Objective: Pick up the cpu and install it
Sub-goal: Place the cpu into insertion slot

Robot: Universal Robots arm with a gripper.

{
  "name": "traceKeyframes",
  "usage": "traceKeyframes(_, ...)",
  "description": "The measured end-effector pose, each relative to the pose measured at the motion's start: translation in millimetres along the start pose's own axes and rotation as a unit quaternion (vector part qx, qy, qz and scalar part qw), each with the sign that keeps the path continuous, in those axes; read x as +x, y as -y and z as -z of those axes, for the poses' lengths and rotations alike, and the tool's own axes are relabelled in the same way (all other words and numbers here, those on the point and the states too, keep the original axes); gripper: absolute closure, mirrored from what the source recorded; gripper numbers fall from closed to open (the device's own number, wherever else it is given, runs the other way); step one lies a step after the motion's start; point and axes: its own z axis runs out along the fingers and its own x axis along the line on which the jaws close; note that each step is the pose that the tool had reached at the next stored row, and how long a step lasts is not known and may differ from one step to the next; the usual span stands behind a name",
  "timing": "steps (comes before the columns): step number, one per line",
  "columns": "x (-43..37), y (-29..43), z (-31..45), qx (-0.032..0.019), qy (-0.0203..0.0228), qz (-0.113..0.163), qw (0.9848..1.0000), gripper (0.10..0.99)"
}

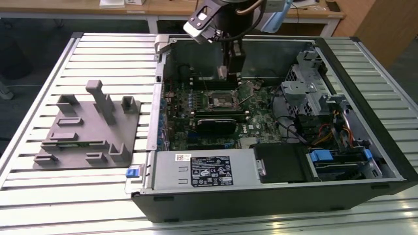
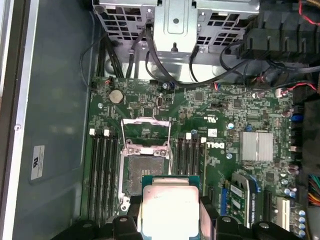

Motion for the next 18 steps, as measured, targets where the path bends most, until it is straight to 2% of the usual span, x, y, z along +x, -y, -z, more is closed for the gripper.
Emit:
traceKeyframes(5, 5.8, 0.4, -8.3, 0.0002, -0.0001, 0.000, 1.0000, 0.545)
traceKeyframes(11, 8.2, 1.3, -20.7, 0.0008, 0.0000, 0.000, 1.0000, 0.545)
traceKeyframes(18, 14.1, 1.9, -31.5, 0.0008, 0.0000, 0.000, 1.0000, 0.545)
